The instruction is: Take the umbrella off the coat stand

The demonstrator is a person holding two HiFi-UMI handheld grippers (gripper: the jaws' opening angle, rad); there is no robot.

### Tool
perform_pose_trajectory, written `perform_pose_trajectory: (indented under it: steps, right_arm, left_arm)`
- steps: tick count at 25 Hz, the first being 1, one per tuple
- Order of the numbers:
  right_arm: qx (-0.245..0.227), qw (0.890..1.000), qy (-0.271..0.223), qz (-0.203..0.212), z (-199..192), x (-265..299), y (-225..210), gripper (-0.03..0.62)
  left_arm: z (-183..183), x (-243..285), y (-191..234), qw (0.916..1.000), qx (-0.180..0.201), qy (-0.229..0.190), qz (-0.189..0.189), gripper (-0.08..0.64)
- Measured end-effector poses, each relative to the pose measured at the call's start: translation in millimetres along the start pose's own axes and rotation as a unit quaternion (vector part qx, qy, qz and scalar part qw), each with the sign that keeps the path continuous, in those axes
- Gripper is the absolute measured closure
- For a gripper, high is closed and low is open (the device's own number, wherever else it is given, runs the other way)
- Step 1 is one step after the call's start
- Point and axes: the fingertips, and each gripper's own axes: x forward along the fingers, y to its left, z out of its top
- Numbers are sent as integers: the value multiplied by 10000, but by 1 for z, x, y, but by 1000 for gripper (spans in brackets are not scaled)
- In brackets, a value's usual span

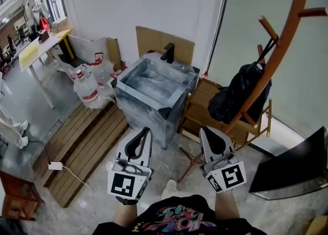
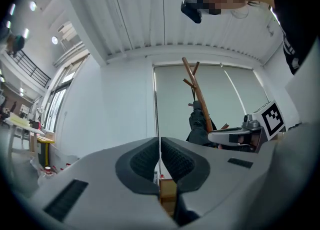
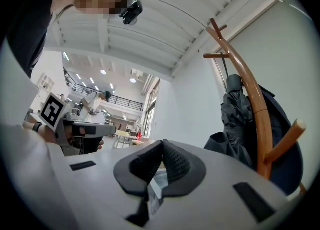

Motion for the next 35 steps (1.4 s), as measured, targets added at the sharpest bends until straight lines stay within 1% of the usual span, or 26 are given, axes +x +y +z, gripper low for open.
perform_pose_trajectory:
  steps: [3, 6, 11, 16, 20, 26, 31, 35]
  right_arm:
    - [-117, 9998, 30, -158, 1, 9, -30, 586]
    - [-220, 9993, 48, -287, 1, 11, -49, 586]
    - [-248, 9982, 27, -547, 2, 11, -69, 586]
    - [-307, 9950, -10, -954, 7, 0, -87, 586]
    - [-358, 9901, 5, -1359, 12, -9, -99, 586]
    - [-475, 9809, 92, -1883, 16, -15, -112, 586]
    - [-533, 9737, 110, -2211, 18, -17, -118, 586]
    - [-495, 9699, 100, -2383, 18, -19, -120, 586]
  left_arm:
    - [-7, 42, -6, 9994, 127, 27, -334, 528]
    - [-11, 70, -17, 9977, 193, 16, -643, 528]
    - [-15, 102, -31, 9949, 141, -17, -1001, 528]
    - [-19, 127, -46, 9897, 51, -49, -1427, 528]
    - [-19, 142, -63, 9822, -21, -84, -1878, 528]
    - [-24, 162, -83, 9674, -161, -89, -2526, 528]
    - [-25, 171, -92, 9566, -241, -108, -2902, 528]
    - [-26, 176, -98, 9478, -308, -137, -3170, 528]
